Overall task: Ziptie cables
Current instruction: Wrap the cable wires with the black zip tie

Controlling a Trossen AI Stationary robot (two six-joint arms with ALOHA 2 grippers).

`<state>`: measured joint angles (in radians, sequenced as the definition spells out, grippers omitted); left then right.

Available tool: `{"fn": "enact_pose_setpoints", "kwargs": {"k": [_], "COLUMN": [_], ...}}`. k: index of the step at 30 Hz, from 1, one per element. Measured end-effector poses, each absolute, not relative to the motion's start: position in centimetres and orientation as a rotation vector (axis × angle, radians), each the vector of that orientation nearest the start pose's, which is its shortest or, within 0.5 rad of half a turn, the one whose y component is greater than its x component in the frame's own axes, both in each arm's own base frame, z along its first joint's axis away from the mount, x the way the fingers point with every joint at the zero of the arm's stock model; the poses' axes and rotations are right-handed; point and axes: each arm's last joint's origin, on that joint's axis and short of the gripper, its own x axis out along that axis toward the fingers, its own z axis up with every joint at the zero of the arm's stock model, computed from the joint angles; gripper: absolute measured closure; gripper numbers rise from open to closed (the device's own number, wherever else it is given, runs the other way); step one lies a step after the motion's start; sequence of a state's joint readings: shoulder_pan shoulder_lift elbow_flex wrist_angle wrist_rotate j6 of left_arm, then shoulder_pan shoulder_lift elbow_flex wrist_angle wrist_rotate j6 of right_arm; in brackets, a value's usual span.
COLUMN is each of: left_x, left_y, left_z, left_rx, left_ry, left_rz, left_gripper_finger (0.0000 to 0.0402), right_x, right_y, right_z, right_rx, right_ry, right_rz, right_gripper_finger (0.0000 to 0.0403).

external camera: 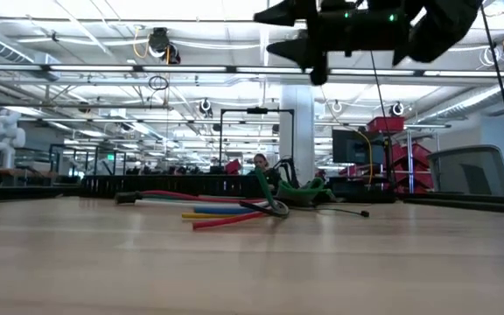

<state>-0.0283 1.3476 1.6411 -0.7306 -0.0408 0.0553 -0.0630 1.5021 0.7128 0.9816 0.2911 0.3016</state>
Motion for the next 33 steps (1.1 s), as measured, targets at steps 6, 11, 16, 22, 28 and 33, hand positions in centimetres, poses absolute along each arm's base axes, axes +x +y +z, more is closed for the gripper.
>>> {"fn": "enact_pose_setpoints", "kwargs": {"k": [6,11,16,22,28,33], "left_x": [30.4,29.5,27.3,24.4,24.0,23.9], "left_y": [-1.1,-1.0,0.0,1.5,3.6,5.2], "left_z": [36.9,28.8,22.8,19.0,18.7,18.3], "left_rx": [-0.018,-0.073,-0.118,-0.141,-0.200,-0.300], "left_ry": [0.485,0.783,1.114,1.347,1.350,1.355], "left_rz": [-0.030,0.026,0.155,0.226,0.322,0.328], "left_gripper_finger": [0.0288,0.0288,0.0288,0.0288,0.0288,0.0288], "right_x": [27.5,24.3,21.9,21.0,21.3,21.4], "right_y": [-3.5,-3.2,-2.9,-2.5,-2.2,-2.2], "right_z": [29.2,31.7,32.1,31.6,31.4,31.3], "right_rx": [0.260,0.213,0.214,0.252,0.233,0.232], "right_ry": [-0.214,-0.196,-0.091,-0.005,0.017,0.023], "right_rz": [-0.356,-0.360,-0.371,-0.366,-0.350,-0.351], "right_gripper_finger": [0.0105,0.0105,0.0105,0.0105,0.0105,0.0105]}}
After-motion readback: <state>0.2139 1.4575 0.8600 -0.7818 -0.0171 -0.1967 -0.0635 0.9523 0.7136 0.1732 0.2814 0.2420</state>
